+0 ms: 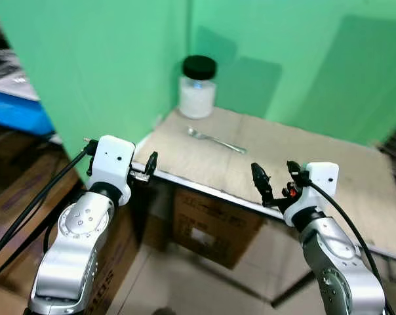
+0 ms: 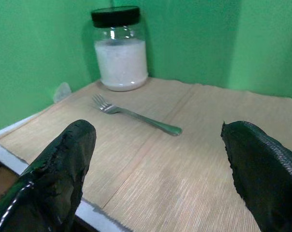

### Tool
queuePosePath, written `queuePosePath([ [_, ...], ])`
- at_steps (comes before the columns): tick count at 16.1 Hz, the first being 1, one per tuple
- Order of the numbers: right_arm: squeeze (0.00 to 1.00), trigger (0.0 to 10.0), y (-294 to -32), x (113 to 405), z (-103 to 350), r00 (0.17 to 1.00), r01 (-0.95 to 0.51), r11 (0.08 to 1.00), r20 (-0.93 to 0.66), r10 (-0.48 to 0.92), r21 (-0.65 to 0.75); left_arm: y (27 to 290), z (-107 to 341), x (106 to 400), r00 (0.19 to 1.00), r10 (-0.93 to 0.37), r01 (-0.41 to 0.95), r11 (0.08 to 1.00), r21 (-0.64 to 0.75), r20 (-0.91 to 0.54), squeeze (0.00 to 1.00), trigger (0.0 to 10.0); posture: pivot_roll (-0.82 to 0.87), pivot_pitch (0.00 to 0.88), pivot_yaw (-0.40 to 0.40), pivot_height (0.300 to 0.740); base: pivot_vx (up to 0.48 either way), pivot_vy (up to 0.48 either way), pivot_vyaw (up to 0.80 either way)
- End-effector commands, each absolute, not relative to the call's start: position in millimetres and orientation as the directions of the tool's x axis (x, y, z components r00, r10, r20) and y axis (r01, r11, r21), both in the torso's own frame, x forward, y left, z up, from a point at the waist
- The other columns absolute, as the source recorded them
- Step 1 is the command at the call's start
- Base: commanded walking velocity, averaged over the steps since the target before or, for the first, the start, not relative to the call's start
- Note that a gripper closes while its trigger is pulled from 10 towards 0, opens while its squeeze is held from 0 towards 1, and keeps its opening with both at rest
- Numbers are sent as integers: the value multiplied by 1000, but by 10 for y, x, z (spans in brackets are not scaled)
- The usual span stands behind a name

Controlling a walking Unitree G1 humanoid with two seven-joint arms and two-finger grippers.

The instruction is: Setting the table

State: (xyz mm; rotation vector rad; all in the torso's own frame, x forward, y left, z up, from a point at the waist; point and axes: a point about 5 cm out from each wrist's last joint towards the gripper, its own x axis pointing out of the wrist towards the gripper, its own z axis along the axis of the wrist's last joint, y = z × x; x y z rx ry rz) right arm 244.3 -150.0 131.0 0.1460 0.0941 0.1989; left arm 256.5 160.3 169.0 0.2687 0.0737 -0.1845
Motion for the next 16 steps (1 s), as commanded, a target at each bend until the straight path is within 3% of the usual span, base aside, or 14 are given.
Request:
queuePosePath([
  [1, 1000, 10000, -1590, 2445, 1327, 983, -159, 978, -73, 170, 139, 1536, 1690, 2562, 977, -192, 210, 945, 252, -93, 0, 10000, 62, 0, -45, 740, 0, -480, 800],
  [3, 1000, 10000, -1613, 2445, 1328, 986, -137, 981, -76, 148, 138, 1529, 1686, 2569, 975, -199, 217, 943, 253, -95, 0, 10000, 60, 0, -44, 740, 0, -163, 800],
  [11, 1000, 10000, -1636, 2448, 1304, 988, -106, 980, -91, 123, 166, 1513, 1649, 2556, 967, -231, 248, 944, 217, -104, 0, 10000, 58, 0, -40, 740, 0, 0, 0],
  [14, 1000, 10000, -1621, 2459, 1291, 987, -112, 981, -99, 129, 159, 1521, 1646, 2549, 965, -238, 256, 944, 206, -108, 0, 10000, 62, 0, -43, 740, 284, 0, -744],
  [16, 1000, 10000, -1619, 2465, 1298, 987, -116, 981, -92, 132, 155, 1521, 1642, 2543, 964, -241, 259, 944, 204, -109, 0, 10000, 62, 0, -44, 740, 321, 0, 0],
])
